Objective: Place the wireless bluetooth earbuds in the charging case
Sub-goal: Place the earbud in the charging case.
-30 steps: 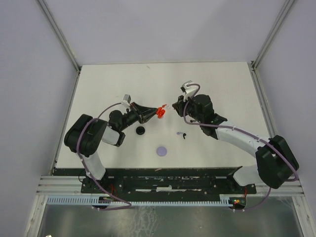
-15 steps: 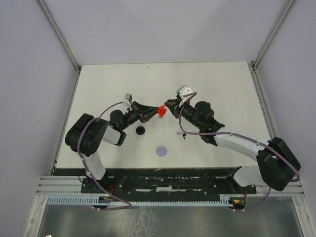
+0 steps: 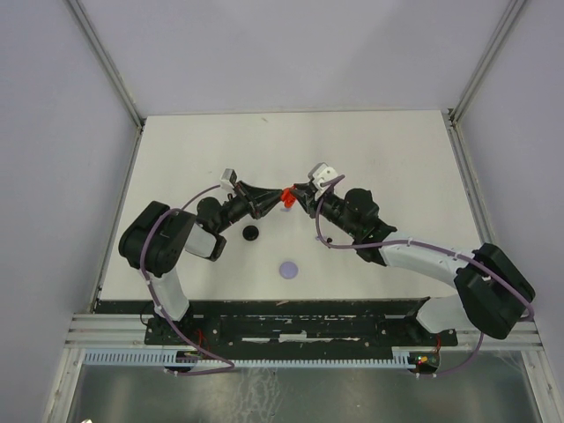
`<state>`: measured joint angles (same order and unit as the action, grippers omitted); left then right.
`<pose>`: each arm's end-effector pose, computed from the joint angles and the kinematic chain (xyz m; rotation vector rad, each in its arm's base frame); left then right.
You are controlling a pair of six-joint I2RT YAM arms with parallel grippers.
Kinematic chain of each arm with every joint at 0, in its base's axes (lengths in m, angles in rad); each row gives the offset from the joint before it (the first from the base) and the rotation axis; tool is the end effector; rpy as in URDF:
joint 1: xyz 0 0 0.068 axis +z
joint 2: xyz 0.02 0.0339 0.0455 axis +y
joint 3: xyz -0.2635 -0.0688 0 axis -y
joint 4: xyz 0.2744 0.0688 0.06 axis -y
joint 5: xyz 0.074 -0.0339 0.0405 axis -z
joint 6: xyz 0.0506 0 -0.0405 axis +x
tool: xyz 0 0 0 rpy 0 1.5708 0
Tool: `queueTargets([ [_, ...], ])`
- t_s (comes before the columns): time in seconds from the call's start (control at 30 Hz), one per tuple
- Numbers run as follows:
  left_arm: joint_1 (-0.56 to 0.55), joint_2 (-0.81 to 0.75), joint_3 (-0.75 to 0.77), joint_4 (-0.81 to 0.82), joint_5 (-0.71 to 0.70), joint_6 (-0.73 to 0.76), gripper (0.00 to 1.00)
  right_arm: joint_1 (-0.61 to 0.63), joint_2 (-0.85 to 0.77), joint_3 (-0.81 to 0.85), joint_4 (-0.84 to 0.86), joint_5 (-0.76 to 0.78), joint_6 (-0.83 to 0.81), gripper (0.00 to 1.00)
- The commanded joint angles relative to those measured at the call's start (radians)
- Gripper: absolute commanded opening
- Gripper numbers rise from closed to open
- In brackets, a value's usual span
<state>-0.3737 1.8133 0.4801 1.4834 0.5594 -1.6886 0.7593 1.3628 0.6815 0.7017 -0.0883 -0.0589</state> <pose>0.2897 -0.1425 0.1342 -0.6010 1.7258 -1.9848 0.2442 0.2379 0.2476 -0.6949 1.4233 0.6197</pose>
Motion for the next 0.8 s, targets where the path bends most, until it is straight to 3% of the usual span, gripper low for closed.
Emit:
queueTargets([
  [0.0,-0.007,-0.004,0.012,0.104,-0.004,-0.055,0.03,0.006,0.013,-0.005,0.064,0.010,-0.022,0.02],
  [0.77,-0.008,-0.032,0.010,0.115,0.007,-0.075,0.03,0.006,0.035,-0.016,0.077,0.025,-0.024,0.02],
])
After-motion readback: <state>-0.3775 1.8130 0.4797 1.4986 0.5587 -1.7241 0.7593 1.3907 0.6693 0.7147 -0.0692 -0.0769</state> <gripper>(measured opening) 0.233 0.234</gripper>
